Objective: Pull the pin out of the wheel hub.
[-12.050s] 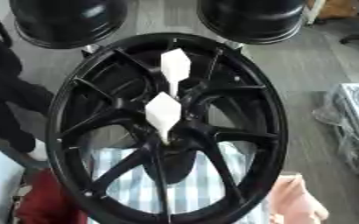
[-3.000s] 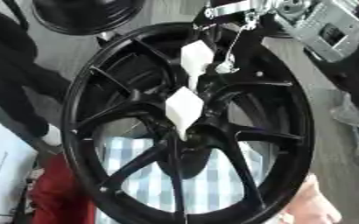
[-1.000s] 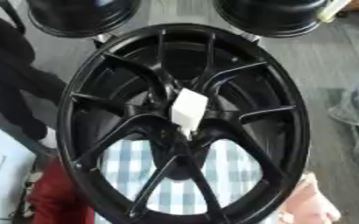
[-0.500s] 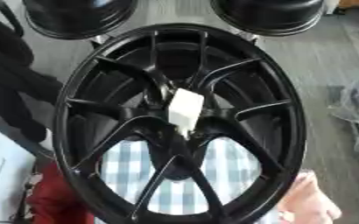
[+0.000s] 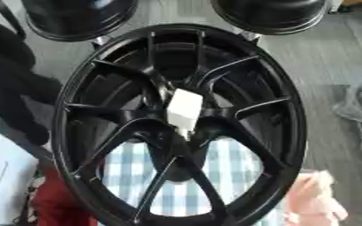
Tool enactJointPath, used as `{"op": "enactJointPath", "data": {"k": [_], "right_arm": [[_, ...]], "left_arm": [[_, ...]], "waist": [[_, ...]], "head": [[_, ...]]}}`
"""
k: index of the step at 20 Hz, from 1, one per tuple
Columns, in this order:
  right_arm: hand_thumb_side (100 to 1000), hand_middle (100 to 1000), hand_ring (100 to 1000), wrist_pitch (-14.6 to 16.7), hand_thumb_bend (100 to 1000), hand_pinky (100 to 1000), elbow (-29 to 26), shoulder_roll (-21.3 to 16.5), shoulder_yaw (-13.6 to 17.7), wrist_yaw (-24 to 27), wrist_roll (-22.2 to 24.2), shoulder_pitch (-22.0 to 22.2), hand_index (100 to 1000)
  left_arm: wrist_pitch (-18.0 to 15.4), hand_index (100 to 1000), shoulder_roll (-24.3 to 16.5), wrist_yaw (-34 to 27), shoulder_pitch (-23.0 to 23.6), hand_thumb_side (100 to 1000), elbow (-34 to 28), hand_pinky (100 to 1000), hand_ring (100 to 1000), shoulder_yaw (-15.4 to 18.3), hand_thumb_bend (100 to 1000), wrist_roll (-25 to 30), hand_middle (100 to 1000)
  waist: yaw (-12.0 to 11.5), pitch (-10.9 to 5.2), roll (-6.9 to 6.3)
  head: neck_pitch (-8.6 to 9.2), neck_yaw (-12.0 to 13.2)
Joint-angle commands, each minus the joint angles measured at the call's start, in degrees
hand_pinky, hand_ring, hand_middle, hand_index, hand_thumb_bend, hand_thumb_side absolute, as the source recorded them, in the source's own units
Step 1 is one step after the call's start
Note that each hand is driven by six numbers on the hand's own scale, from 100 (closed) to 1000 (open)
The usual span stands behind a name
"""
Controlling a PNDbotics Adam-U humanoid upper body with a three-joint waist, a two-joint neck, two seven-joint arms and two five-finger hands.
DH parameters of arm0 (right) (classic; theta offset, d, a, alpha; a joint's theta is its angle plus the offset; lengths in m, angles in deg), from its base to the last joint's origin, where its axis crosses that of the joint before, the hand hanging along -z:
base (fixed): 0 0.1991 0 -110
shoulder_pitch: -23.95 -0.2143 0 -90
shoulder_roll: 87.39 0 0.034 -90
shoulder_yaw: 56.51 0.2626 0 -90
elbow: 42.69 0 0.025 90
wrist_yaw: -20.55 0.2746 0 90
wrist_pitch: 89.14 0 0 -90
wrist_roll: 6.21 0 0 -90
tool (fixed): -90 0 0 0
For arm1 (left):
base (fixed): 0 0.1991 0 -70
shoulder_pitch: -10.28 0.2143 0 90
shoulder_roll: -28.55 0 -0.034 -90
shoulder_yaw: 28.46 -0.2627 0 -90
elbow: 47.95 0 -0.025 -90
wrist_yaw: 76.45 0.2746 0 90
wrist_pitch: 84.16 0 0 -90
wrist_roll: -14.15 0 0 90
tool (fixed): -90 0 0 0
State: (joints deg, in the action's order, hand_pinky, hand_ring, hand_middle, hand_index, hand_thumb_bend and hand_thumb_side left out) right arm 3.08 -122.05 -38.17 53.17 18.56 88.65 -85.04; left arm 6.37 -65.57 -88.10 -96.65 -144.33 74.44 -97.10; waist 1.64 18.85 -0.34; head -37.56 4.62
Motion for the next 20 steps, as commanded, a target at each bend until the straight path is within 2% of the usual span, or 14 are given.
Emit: {"op": "enactJointPath", "data": {"k": [1, 2, 4, 5, 6, 10, 12, 15, 20], "right_arm": [[343, 765, 807, -0.92, 289, 788, -0.99, -1.20, -0.02, 5.28, -2.78, -1.71, 841], [332, 754, 801, -1.16, 263, 785, -1.55, -0.87, -0.51, 7.69, -3.58, -2.33, 834], [310, 716, 780, -1.36, 148, 776, -2.99, 0.20, -1.66, 12.98, -4.96, -3.89, 812], [310, 716, 780, -1.55, 148, 776, -3.65, 0.69, -2.28, 15.37, -5.55, -4.61, 812], [333, 709, 776, -1.73, 100, 773, -4.33, 1.41, -2.97, 17.52, -6.01, -5.49, 810], [299, 697, 771, -2.64, 113, 772, -6.91, 5.18, -6.42, 23.95, -6.78, -9.64, 804], [249, 677, 758, -2.79, 147, 766, -8.03, 7.38, -7.94, 25.29, -7.01, -11.69, 794], [243, 668, 751, -3.14, 144, 765, -9.11, 12.00, -9.42, 26.22, -7.35, -14.70, 790], [292, 671, 752, -3.63, 113, 767, -9.45, 17.46, -10.76, 23.80, -7.09, -16.89, 794]], "left_arm": [[-0.13, 740, -1.25, -0.35, -0.28, 618, -0.94, 746, 782, 0.57, 234, -0.01, 703], [-0.14, 740, -1.22, -0.36, -0.29, 618, -0.94, 746, 782, 0.53, 235, 0.02, 702], [-0.13, 740, -1.13, -0.37, -0.34, 617, -0.94, 746, 782, 0.45, 235, 0.09, 702], [-0.13, 740, -1.10, -0.37, -0.36, 617, -0.94, 746, 782, 0.41, 235, 0.13, 702], [-0.12, 739, -1.05, -0.37, -0.41, 616, -0.94, 746, 782, 0.34, 235, 0.19, 702], [-0.12, 740, -0.76, -0.40, -0.59, 615, -0.99, 746, 782, 0.14, 235, 0.41, 702], [-0.14, 739, -0.67, -0.41, -0.65, 614, -1.03, 746, 782, 0.12, 236, 0.43, 702], [-0.14, 739, -0.38, -0.45, -0.74, 614, -1.05, 746, 783, 0.00, 237, 0.51, 702], [-0.21, 739, -0.06, -0.46, -0.80, 611, -1.12, 746, 783, -0.12, 239, 0.64, 702]], "waist": [[-0.08, -1.47, 0.02], [-0.12, -1.49, -0.02], [-0.28, -1.57, -0.11], [-0.33, -1.60, -0.13], [-0.45, -1.65, -0.18], [-0.92, -1.80, -0.42], [-1.08, -1.88, -0.55], [-1.26, -2.06, -0.78], [-1.45, -2.36, -1.10]], "head": [[0.37, -0.35], [0.35, -0.43], [0.35, -0.70], [0.37, -0.78], [0.36, -0.94], [0.28, -1.44], [0.26, -1.57], [0.18, -1.87], [-0.03, -2.31]]}}
